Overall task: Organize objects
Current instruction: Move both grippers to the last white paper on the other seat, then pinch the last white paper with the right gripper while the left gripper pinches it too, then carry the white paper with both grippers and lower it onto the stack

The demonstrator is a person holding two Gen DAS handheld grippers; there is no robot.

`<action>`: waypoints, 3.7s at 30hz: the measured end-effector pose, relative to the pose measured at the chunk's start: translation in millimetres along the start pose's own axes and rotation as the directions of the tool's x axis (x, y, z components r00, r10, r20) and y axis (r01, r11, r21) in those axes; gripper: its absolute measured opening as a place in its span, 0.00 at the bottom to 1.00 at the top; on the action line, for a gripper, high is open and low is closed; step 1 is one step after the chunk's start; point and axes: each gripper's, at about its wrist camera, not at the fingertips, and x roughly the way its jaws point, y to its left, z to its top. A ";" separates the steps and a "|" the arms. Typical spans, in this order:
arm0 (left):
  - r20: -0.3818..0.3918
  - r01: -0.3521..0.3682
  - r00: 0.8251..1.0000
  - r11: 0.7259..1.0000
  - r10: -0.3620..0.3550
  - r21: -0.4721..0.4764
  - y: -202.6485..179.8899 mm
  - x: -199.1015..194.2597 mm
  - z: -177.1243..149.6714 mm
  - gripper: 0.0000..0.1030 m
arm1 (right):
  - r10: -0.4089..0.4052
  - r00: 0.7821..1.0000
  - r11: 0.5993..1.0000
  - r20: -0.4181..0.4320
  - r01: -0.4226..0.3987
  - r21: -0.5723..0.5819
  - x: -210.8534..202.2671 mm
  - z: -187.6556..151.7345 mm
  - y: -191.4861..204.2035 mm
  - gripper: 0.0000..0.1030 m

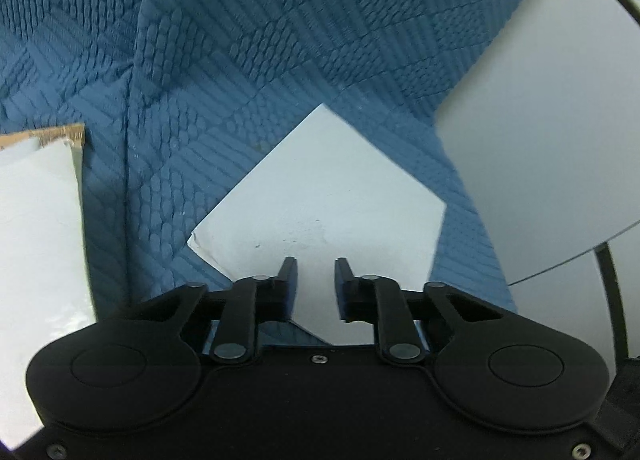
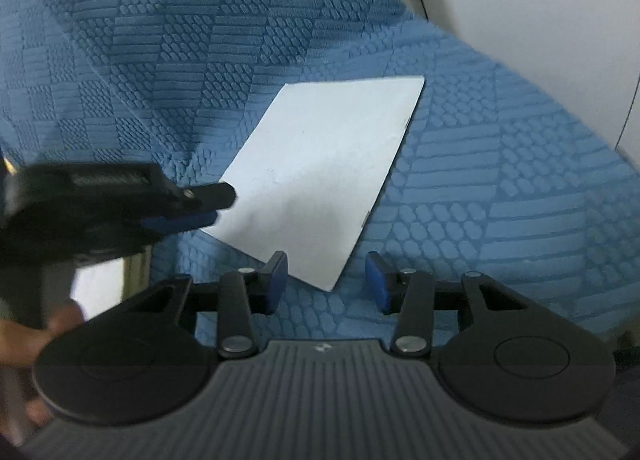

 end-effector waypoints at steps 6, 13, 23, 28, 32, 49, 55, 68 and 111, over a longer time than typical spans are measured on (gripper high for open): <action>-0.023 0.008 1.000 0.999 -0.009 -0.044 8.2 16.9 -6.8 0.12 | 0.092 0.996 0.982 -0.020 -0.088 0.164 4.8 11.0 -20.4 0.43; -0.030 0.019 0.999 0.998 -0.021 -0.066 15.0 18.2 -5.8 0.08 | 0.211 0.977 0.903 -0.006 -0.192 0.385 13.2 18.1 -47.8 0.47; -0.030 0.017 0.999 0.998 -0.019 -0.067 13.4 19.5 -4.0 0.08 | 0.466 0.882 0.715 0.071 -0.423 0.557 29.9 15.8 -60.4 0.46; -0.045 0.039 0.998 0.993 -0.044 -0.113 17.7 21.8 0.6 0.08 | 0.396 0.916 0.772 0.068 -0.372 0.515 32.7 23.8 -49.2 0.15; -0.058 0.070 0.995 0.984 -0.081 -0.166 22.0 19.2 10.3 0.15 | 0.316 0.947 0.829 0.052 -0.302 0.470 37.5 33.3 -45.2 0.06; 0.035 0.312 0.941 0.823 -0.336 -0.474 38.3 -21.4 -23.2 0.59 | 0.328 0.941 0.786 0.085 -0.322 0.528 13.3 32.1 -42.8 0.05; 0.149 0.410 0.898 0.665 -0.414 -0.625 51.9 -18.2 -48.6 0.60 | 0.336 0.938 0.787 0.085 -0.329 0.521 -15.7 29.6 -41.6 0.05; 0.195 0.442 0.873 0.555 -0.447 -0.705 57.1 0.8 -86.3 0.45 | 0.364 0.928 0.770 0.080 -0.347 0.536 -78.3 20.4 -61.7 0.05; 0.445 0.515 0.836 0.737 -0.320 -0.438 131.5 -282.6 -65.2 0.05 | 0.494 0.869 0.861 -0.018 -0.485 0.154 -141.6 47.9 120.2 0.06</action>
